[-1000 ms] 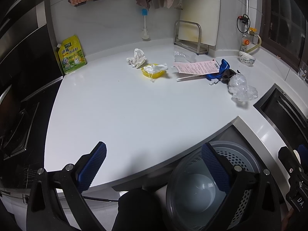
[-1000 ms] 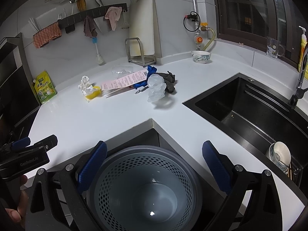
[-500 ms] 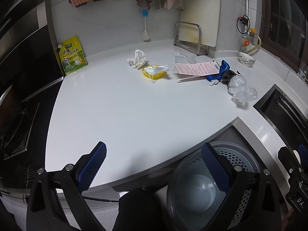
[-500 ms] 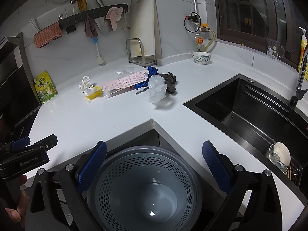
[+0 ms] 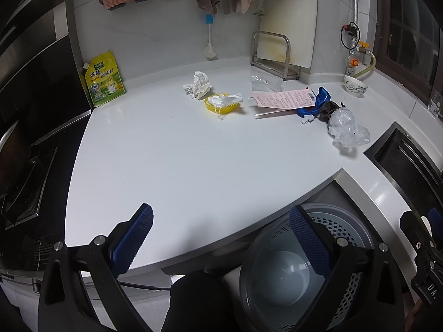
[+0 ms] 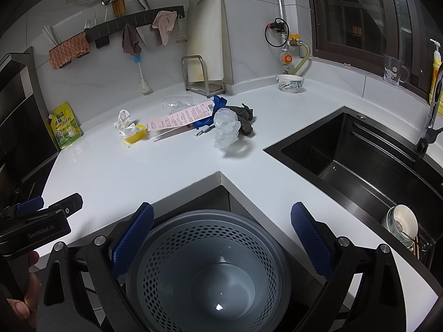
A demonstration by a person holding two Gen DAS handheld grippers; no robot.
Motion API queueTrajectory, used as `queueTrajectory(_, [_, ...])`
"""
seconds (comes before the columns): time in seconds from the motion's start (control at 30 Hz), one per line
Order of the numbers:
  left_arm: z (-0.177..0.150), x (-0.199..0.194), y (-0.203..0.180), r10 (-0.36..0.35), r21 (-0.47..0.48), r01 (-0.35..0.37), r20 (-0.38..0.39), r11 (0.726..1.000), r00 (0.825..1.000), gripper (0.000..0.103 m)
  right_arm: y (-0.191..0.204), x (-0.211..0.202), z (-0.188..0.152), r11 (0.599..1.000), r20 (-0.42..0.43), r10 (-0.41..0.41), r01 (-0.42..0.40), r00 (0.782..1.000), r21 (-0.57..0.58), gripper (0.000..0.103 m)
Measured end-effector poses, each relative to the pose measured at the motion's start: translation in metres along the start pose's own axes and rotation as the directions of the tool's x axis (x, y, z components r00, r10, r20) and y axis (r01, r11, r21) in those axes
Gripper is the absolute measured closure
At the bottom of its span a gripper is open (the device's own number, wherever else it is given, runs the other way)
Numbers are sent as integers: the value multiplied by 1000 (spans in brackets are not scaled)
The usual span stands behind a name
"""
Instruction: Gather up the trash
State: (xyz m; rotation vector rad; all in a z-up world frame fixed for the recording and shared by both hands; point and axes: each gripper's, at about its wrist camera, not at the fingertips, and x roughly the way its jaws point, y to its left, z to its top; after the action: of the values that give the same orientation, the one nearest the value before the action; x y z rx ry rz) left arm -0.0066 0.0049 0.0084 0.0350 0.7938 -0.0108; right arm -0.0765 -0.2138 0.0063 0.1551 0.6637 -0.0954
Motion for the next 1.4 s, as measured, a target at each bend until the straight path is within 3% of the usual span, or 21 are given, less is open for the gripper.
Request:
queueTrajectory(1.0, [0, 11, -2, 0, 13, 0, -15, 1000, 1000, 6, -7, 13, 4, 1000, -18, -7, 7, 1000, 4, 8])
queueTrajectory(1.4, [36, 49, 4, -6, 6, 6, 7, 1000, 1000, 6, -16, 55, 40, 1000, 3, -15, 15, 1000, -9, 8])
